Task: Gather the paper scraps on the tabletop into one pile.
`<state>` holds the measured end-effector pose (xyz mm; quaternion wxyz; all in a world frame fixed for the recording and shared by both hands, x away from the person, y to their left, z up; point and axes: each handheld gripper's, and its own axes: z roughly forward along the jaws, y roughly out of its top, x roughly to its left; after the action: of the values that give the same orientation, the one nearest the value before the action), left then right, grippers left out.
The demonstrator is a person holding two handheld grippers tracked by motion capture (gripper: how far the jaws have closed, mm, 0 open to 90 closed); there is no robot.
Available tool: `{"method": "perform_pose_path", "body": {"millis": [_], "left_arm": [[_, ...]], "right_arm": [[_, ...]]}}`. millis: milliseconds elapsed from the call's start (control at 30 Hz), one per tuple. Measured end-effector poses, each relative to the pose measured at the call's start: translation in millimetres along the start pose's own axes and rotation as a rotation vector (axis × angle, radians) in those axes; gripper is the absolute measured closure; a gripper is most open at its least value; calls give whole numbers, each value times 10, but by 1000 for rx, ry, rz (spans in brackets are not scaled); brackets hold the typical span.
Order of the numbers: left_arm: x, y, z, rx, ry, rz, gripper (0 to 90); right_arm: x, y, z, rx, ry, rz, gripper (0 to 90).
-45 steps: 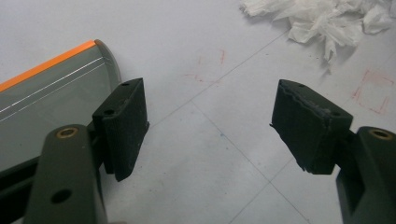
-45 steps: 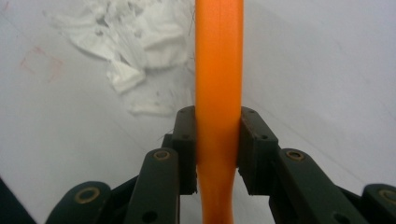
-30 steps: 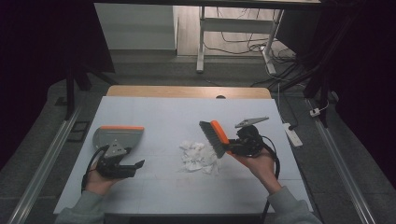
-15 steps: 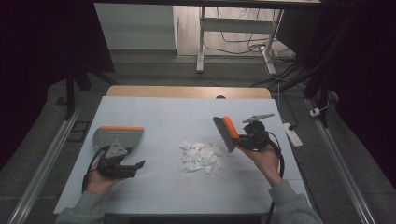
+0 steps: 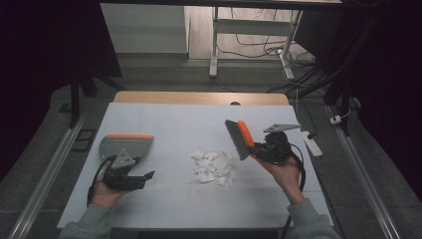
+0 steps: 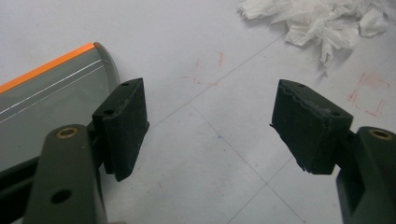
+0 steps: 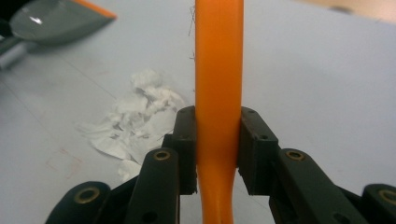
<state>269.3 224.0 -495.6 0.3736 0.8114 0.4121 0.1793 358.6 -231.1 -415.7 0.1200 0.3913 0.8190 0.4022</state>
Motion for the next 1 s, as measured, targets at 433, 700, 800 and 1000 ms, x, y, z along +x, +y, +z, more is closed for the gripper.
{"method": "perform_pose_path", "body": {"millis": [433,700,800,1000], "left_arm": [[8,-10,3,2,2,-7,272],[23,-14,-27,-12,0,-15,272],[32,-15,-35,-15,1,-17,272],[39,-16,-38,-15,2,-19,272]], "right_arm": [[-200,-546,-172,-26,-16,-31,709],[-340,-804,-283,-16,-43,-18,709],[-370,-835,-291,-13,-56,-23,709],[-388,-847,-289,-18,-59,-34,709]]}}
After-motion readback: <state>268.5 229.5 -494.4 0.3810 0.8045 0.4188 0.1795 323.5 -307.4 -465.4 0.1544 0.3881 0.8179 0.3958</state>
